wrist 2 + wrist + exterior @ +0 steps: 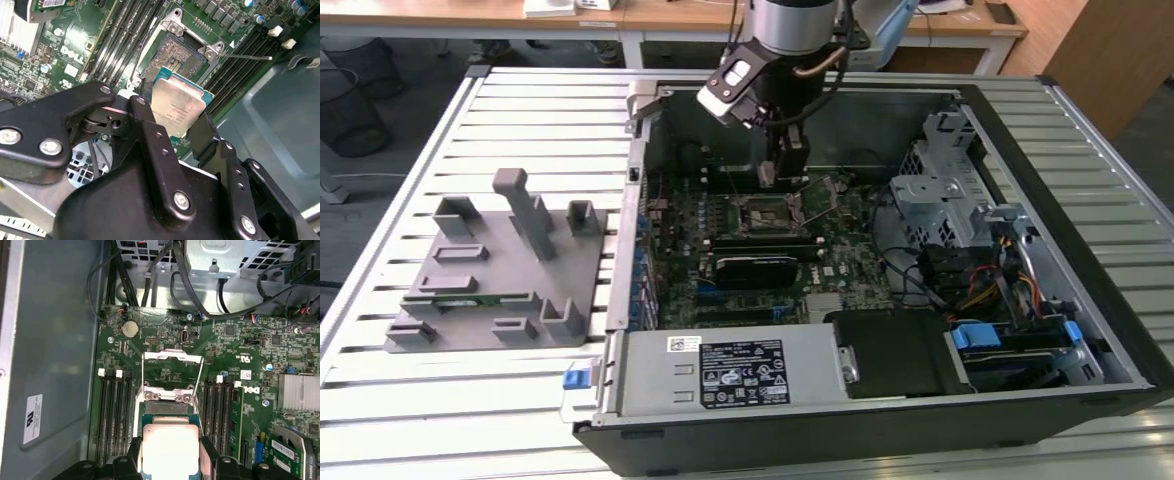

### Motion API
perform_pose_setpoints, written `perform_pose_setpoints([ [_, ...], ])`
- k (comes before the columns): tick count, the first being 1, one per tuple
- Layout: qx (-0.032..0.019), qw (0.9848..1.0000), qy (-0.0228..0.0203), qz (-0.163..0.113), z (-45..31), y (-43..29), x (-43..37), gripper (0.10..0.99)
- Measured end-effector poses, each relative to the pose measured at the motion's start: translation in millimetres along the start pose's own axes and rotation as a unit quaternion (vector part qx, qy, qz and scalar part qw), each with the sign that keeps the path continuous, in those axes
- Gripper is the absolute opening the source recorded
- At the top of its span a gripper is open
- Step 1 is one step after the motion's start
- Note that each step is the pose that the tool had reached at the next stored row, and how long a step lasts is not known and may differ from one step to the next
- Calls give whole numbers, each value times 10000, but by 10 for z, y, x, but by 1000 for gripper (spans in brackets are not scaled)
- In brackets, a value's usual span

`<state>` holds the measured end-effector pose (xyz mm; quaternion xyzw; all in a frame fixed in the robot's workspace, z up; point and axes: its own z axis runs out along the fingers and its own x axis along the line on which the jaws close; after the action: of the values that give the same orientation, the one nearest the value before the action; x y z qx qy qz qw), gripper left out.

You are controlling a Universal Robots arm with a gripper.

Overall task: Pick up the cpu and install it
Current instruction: 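Place the cpu into insertion slot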

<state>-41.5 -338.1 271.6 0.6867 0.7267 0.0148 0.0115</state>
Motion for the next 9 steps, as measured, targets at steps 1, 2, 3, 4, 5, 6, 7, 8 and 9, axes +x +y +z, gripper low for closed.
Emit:
perform_pose_setpoints([
  [1, 0, 10000, 4, 1, 18, -1, 0, 537],
  [2, 0, 10000, 7, 1, 35, -2, 0, 537],
  [3, -1, 10000, 9, 1, 53, -2, 0, 537],
  [4, -1, 10000, 10, 2, 72, -3, 0, 537],
  [5, -1, 10000, 10, 3, 91, -4, 0, 537],
  [6, -1, 10000, 10, 5, 109, -4, 0, 537],
  [7, -1, 10000, 10, 6, 127, -5, 0, 537],
  [8, -1, 10000, 10, 8, 145, -6, 0, 537],
  [9, -1, 10000, 9, 9, 162, -6, 0, 537],
])
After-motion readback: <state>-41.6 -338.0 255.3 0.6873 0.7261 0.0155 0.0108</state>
